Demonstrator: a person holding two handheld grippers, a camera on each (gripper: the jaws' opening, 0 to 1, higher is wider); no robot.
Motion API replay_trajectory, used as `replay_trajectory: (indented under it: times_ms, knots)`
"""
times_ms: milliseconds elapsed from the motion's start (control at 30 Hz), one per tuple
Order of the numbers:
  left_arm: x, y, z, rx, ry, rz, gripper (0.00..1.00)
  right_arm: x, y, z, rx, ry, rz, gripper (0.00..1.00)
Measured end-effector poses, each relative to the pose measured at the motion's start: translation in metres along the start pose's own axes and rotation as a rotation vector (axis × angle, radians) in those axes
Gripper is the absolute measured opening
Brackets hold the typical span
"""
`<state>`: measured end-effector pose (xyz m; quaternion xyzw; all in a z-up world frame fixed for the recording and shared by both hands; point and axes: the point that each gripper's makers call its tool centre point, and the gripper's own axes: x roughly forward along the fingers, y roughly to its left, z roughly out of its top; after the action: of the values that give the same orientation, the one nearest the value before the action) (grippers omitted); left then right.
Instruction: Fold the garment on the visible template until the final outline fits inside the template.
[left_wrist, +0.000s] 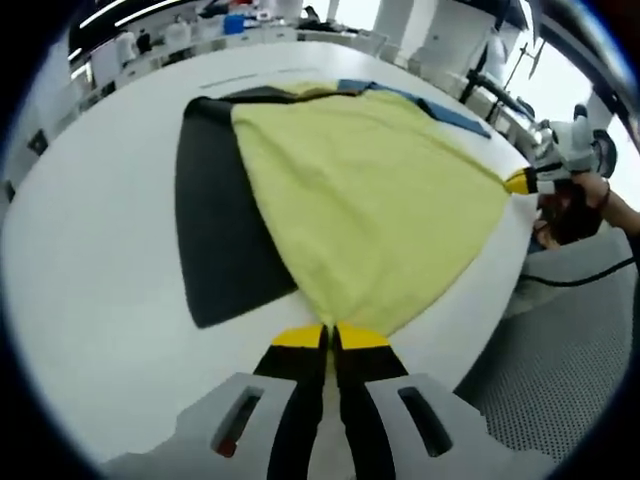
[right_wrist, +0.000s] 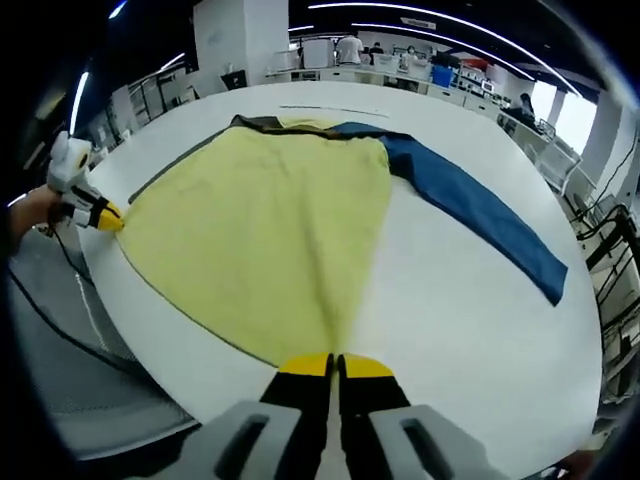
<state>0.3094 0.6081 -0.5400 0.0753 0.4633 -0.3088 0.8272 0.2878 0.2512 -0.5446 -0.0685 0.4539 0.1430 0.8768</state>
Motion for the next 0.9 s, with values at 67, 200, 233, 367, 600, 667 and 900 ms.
replay_trajectory:
  times_ms: [67, 200, 233, 367, 600, 667, 900]
  knots:
    - [0.0, 0.001, 0.0, -0.024, -0.003, -0.001, 0.01, -0.001, 0.0, 0.002, 0.015, -0.001, 0.004, 0.0]
    - [0.0, -0.001, 0.0, -0.044, -0.013, -0.006, 0.01, -0.001, 0.0, 0.001, 0.033, 0.0, 0.011, 0.0]
    - [0.0, -0.001, 0.0, -0.044, -0.014, -0.006, 0.01, -0.001, 0.0, 0.001, 0.035, 0.0, 0.013, 0.0]
    - [-0.001, 0.0, 0.001, -0.033, -0.016, 0.007, 0.04, 0.0, -0.003, 0.001, 0.029, 0.0, 0.006, 0.02]
    - [-0.005, 0.006, 0.004, -0.008, -0.045, 0.046, 0.28, -0.004, 0.003, 0.011, 0.092, -0.082, 0.028, 0.33]
    - [-0.007, 0.009, 0.012, -0.007, -0.089, 0.06, 0.35, -0.003, 0.004, 0.013, 0.098, -0.103, 0.031, 0.42]
    - [-0.02, 0.021, 0.04, 0.051, -0.19, 0.097, 0.58, -0.009, 0.005, 0.034, 0.118, -0.186, 0.055, 0.67]
